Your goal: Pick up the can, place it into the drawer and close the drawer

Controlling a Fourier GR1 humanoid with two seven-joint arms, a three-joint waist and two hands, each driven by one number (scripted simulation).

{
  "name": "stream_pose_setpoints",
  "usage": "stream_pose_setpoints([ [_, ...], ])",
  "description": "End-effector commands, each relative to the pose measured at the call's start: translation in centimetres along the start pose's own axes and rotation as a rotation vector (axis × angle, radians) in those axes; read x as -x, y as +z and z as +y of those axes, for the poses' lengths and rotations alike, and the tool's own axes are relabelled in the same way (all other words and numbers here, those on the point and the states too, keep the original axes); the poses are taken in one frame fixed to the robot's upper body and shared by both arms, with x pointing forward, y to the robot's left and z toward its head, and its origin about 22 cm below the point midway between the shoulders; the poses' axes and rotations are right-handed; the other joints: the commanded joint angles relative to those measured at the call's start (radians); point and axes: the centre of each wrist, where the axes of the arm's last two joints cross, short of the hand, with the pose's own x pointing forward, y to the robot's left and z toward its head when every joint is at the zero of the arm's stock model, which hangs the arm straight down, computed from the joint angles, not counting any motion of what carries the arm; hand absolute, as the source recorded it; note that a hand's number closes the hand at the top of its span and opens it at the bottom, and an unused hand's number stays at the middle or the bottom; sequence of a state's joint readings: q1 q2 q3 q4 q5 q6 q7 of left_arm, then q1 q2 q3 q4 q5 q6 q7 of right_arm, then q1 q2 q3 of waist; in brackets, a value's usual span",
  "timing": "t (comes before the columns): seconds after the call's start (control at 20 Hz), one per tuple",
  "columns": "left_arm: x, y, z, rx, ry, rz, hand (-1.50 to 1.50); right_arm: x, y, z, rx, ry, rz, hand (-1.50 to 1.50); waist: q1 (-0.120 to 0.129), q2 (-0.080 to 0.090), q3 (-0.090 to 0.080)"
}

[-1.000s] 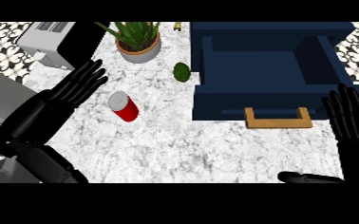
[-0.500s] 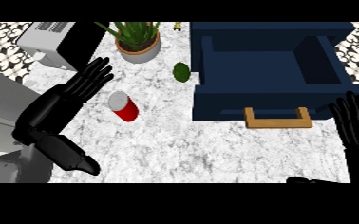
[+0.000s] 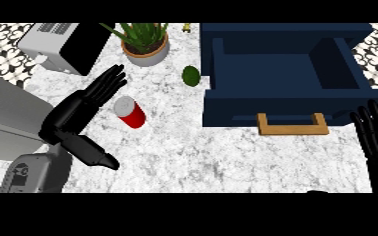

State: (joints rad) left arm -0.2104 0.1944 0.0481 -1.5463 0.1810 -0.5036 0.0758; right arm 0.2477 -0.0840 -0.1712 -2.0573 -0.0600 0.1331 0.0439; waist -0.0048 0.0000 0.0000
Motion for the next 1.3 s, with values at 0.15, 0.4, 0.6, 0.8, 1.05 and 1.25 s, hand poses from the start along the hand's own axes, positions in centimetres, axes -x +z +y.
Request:
stream_pose_setpoints([
  [0.15,2.9,-1.6,1.0,-0.030,0.011,0.016,-1.50,-0.1,-0.5,-1.1,-0.004,-0.001,-0.007,-1.50,-0.001,0.000,0.000],
  [0.4,6.1,0.0,-0.2,-0.053,-0.021,0.034,-1.50,2.0,-0.1,0.8,0.005,0.005,-0.001,-1.50,0.001,0.001,0.000],
  [0.6,5.7,0.5,3.0,-0.066,-0.031,0.043,-1.50,2.2,-1.4,-0.8,0.015,-0.008,-0.006,-1.50,0.002,0.001,0.000],
  [0.8,8.5,0.8,4.1,-0.063,-0.022,0.054,-1.50,0.3,0.5,0.6,-0.013,-0.012,-0.007,-1.50,-0.004,0.001,0.000],
  [1.05,9.4,1.7,5.6,-0.054,-0.026,0.057,-1.50,2.2,-0.8,-0.2,-0.010,-0.006,0.009,-1.50,-0.001,0.001,0.000],
  [1.25,11.4,1.1,4.5,-0.086,-0.011,0.068,-1.50,0.2,0.1,-0.6,-0.010,-0.002,-0.015,-1.50,-0.004,0.001,0.000],
])
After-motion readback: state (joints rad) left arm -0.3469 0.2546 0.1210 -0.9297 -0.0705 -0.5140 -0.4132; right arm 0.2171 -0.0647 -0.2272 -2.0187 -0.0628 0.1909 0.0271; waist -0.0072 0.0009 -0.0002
